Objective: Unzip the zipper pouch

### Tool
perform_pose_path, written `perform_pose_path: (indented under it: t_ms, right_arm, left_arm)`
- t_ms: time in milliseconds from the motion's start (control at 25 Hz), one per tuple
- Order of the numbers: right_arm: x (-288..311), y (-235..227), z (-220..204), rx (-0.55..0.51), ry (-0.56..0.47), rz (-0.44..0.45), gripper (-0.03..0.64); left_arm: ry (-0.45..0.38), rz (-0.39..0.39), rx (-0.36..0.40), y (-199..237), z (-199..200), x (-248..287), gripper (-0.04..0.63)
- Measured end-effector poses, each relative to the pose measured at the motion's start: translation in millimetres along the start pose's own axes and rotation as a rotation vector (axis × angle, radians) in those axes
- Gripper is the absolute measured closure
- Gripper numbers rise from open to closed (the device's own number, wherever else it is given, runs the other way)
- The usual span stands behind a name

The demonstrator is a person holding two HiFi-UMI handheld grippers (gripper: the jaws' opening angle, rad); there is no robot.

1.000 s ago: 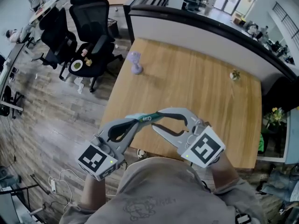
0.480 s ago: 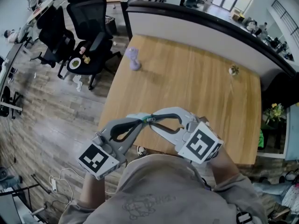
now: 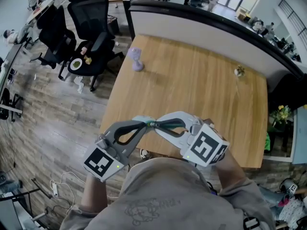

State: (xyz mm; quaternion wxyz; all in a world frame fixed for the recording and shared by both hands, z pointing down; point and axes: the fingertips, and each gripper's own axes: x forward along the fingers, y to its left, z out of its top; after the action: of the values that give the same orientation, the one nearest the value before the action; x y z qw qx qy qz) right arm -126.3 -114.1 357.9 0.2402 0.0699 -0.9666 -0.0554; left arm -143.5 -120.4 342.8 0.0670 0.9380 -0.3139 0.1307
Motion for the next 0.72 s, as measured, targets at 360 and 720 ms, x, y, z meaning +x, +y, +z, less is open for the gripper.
perform_pose_path:
  t_ms: [360,720]
  right_arm:
    - [-1,7,-6,0.006,0.007,0.031,0.572]
    - [-3,13,-3,0.007,-0.012,0.067,0.572]
  left_arm:
    - [0.009,-0.09,0.102,-15,-3,3,0.463]
    - [-0.003,-0.123,0.144,-21,-4,8,0.534]
